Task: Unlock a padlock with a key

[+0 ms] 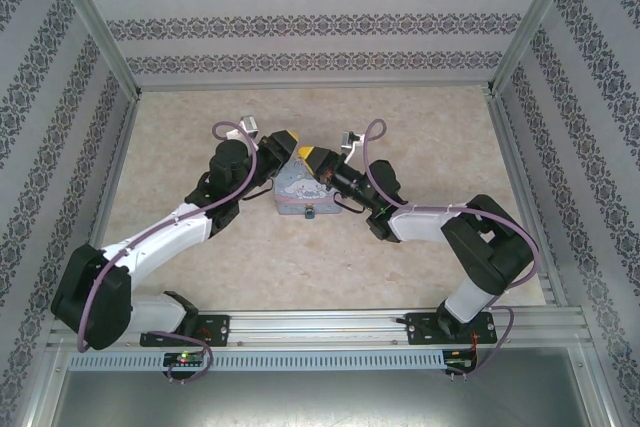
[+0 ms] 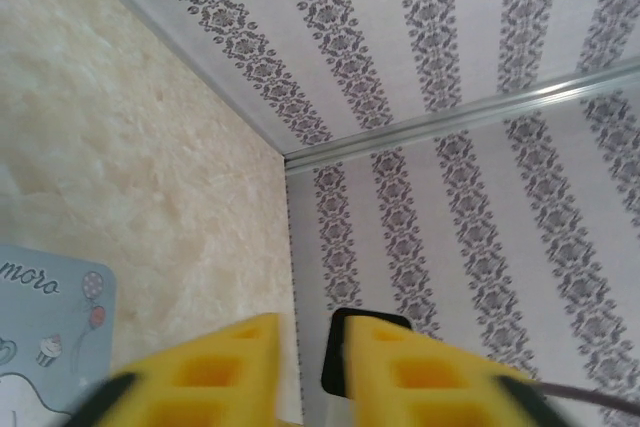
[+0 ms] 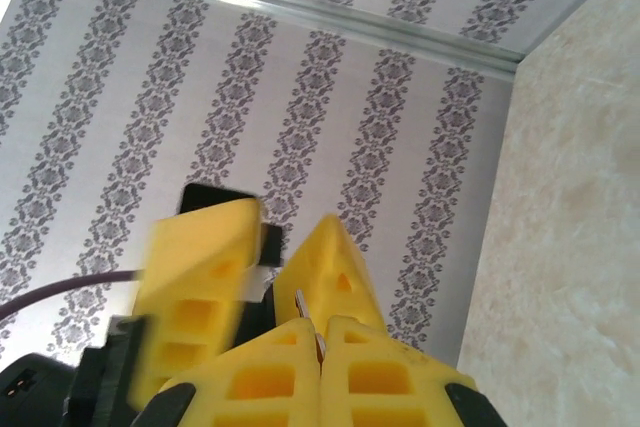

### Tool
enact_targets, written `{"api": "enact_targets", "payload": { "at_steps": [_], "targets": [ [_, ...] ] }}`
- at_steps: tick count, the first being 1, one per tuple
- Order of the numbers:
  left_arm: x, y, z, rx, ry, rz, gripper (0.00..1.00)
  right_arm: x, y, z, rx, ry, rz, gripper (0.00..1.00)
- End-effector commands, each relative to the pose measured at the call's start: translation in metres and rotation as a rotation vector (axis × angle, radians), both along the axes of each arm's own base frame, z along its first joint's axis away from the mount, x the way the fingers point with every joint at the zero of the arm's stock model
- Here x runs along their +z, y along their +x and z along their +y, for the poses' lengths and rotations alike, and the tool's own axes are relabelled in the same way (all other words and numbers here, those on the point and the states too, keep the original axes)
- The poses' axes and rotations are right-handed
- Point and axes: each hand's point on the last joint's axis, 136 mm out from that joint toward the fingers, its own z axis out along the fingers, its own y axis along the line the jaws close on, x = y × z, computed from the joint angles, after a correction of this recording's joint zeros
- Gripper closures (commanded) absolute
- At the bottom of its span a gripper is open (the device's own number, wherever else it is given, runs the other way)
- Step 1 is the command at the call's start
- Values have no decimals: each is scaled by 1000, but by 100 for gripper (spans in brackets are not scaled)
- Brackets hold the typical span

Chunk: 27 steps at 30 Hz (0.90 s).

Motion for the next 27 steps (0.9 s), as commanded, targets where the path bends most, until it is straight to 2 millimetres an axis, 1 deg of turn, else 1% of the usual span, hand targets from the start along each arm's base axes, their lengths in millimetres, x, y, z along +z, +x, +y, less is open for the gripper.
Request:
{"api": "enact_targets", "payload": {
  "at_steps": [1, 3, 5, 8, 11, 15, 19, 22, 25, 27],
  "targets": [
    [6, -13, 10, 20, 46, -20, 38, 5, 2, -18, -23, 3, -35, 100],
    [2, -19, 16, 27, 72, -7, 27, 3, 4, -23, -22, -7, -30, 100],
    [-4, -26, 21, 28, 105, 11, 18, 0, 7, -29, -20, -19, -24, 100],
    [-18, -37, 25, 7, 172, 50, 10, -7, 14, -35, -8, -47, -11, 100],
    [-37, -49, 26, -41, 251, 92, 6, -19, 24, -42, -9, -86, 19, 100],
    [-65, -64, 23, -113, 342, 133, 4, -31, 42, -50, -3, -118, 54, 100],
    [-98, -79, 14, -181, 453, 158, 5, -41, 62, -58, 4, -125, 96, 100],
    [-123, -89, 4, -229, 531, 170, 8, -46, 75, -62, 14, -119, 122, 100],
    [-144, -96, -7, -269, 600, 167, 14, -51, 87, -64, 24, -119, 150, 100],
    [-157, -99, -16, -291, 638, 163, 18, -54, 91, -65, 29, -117, 165, 100]
  ]
}}
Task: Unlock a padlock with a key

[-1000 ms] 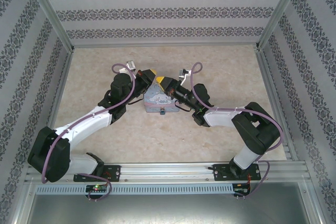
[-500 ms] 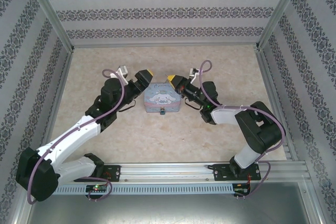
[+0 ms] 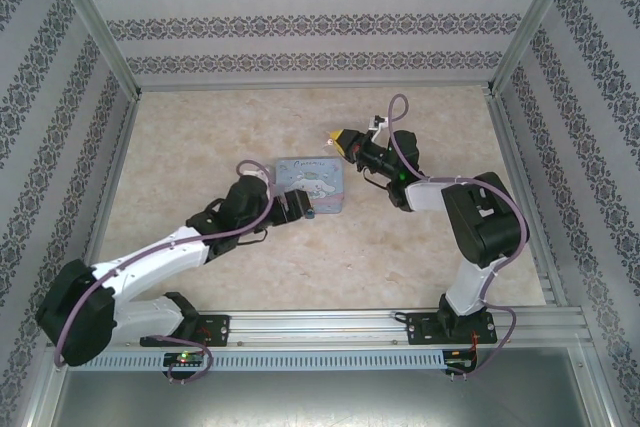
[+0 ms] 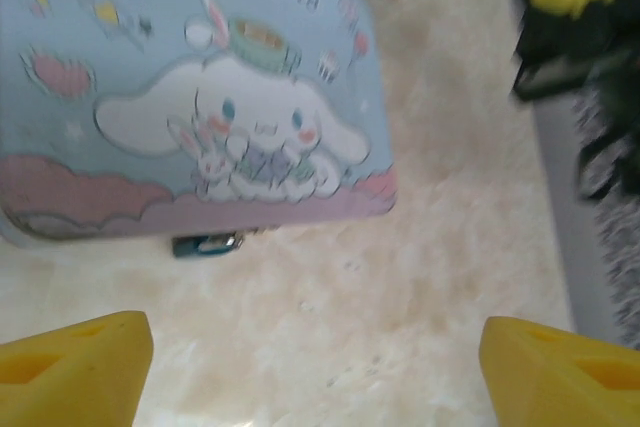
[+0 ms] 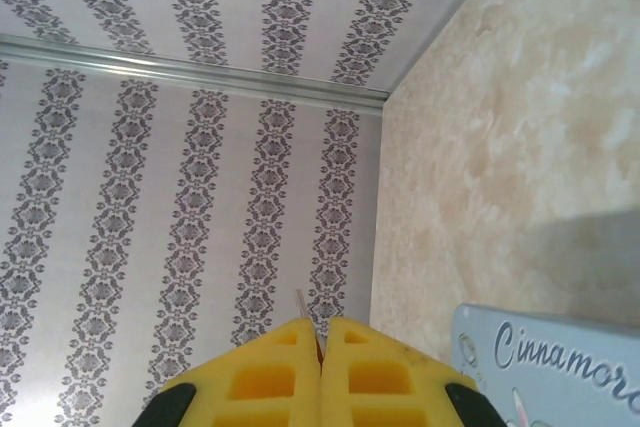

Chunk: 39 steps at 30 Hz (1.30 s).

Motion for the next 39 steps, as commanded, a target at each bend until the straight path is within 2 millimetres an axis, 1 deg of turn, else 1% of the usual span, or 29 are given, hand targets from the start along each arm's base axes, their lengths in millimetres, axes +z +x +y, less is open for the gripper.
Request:
{"api": "enact_targets", "payload": {
  "at_steps": [1, 6, 9, 13, 16, 21, 26, 33, 39],
  "targets": [
    [-27, -6, -9, -60, 111, -29, 19, 3, 6, 4, 46, 11, 7, 100],
    [-51, 1, -30, -135, 186, -35, 24, -5, 10, 11, 49, -2, 44, 100],
    [-59, 7, -35, -160, 214, -50, 25, -10, 10, 20, 53, -10, 56, 100],
    [-67, 12, -36, -173, 251, -75, 26, -16, 10, 37, 69, -21, 61, 100],
    [-72, 14, -32, -170, 276, -100, 27, -19, 10, 51, 75, -25, 61, 100],
    [-82, 16, -31, -183, 302, -123, 28, -27, 11, 63, 65, -35, 74, 100],
    [-95, 18, -35, -200, 308, -122, 31, -36, 15, 64, 32, -44, 86, 100],
    [-105, 27, -39, -209, 323, -143, 35, -49, 14, 57, -15, -74, 101, 100],
    [-114, 34, -33, -182, 362, -162, 38, -64, 16, 60, -31, -85, 126, 100]
  ]
}}
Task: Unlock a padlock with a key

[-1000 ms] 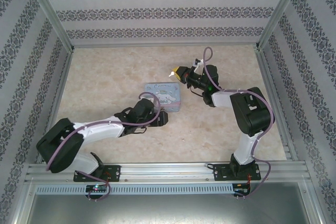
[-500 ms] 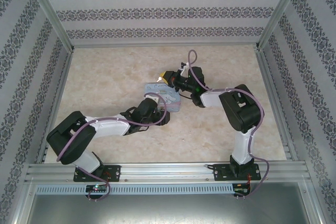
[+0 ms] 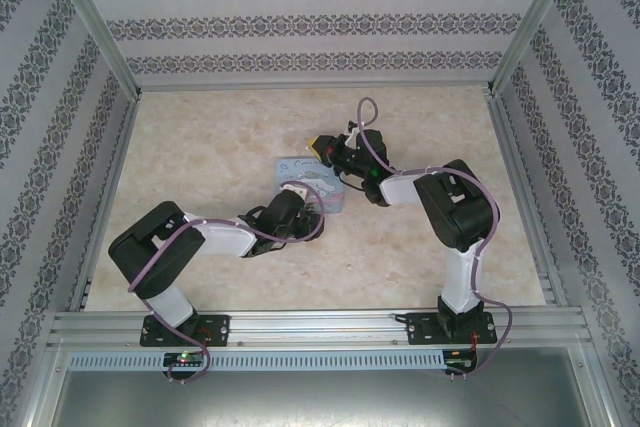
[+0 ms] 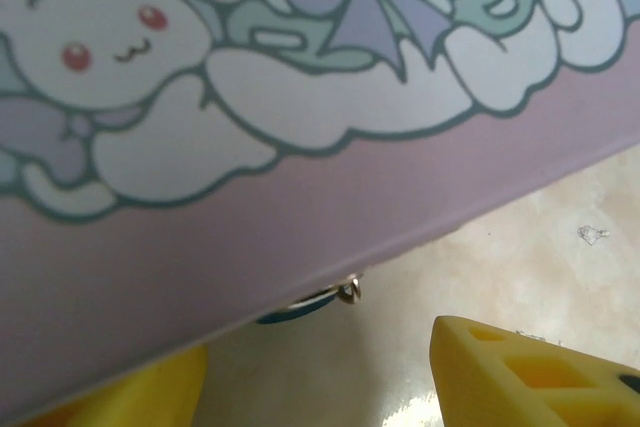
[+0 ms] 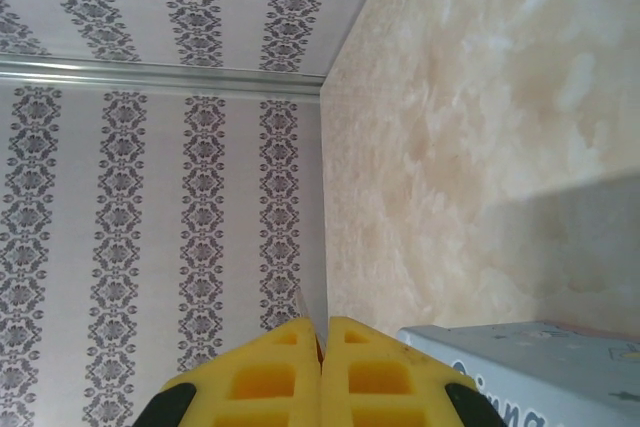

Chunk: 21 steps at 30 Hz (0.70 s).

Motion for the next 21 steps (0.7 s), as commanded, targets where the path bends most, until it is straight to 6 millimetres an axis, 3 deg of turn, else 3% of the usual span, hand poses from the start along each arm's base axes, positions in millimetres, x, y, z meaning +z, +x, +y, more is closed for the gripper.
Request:
{"api": "enact_targets", "payload": {
  "at_steps": [1, 7, 21],
  "targets": [
    [-5, 10, -2, -5, 20, -56, 38, -16, 1, 3, -18, -17, 7, 100],
    [-9, 12, -8, -21, 13, -57, 39, -26, 3, 8, -16, -22, 25, 100],
    [12, 34, -39, -9, -180, -36, 39, -47, 1, 9, -18, -34, 64, 100]
  ]
}}
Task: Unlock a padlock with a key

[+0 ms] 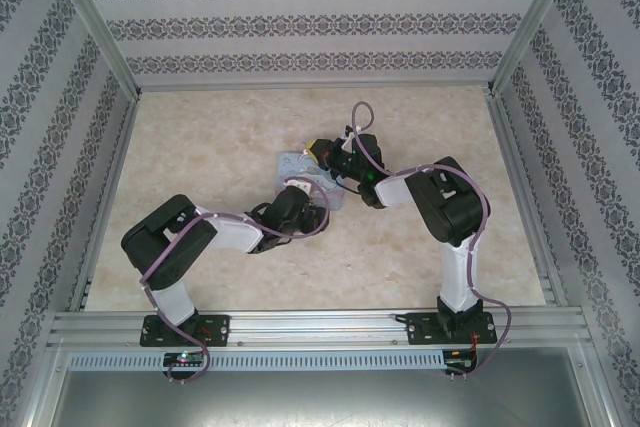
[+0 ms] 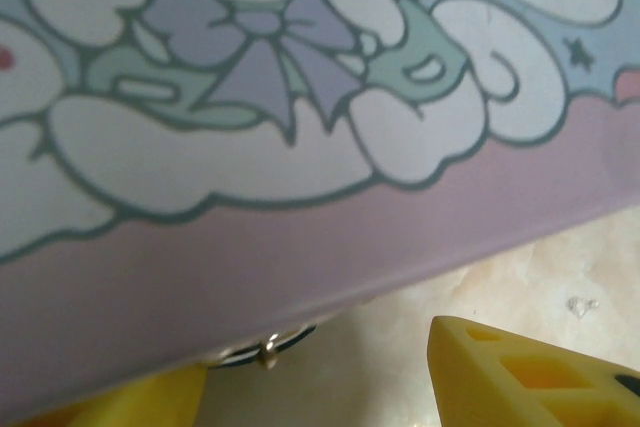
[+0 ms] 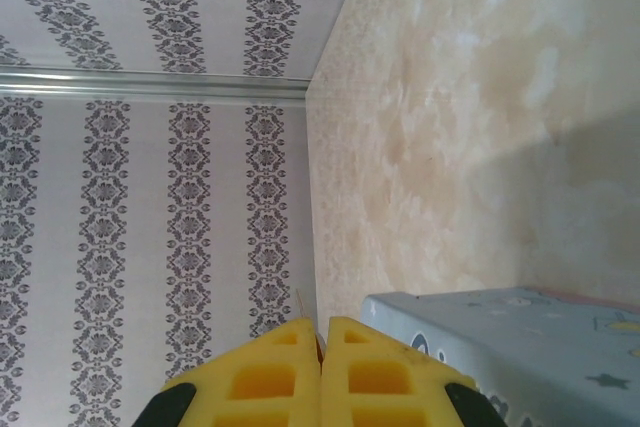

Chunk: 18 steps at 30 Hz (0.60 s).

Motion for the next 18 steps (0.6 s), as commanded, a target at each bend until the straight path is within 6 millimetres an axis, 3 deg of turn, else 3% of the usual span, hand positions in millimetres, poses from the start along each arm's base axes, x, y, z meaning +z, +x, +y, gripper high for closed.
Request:
{"api": "enact_targets", "payload": {
  "at_steps": [1, 18],
  "targets": [
    [11, 13, -25, -33, -134, -3, 39, -27, -2, 3, -7, -39, 44, 100],
    [44, 12, -22, 54, -462, 36, 39, -31, -6, 1, -5, -42, 51, 100]
  ]
}}
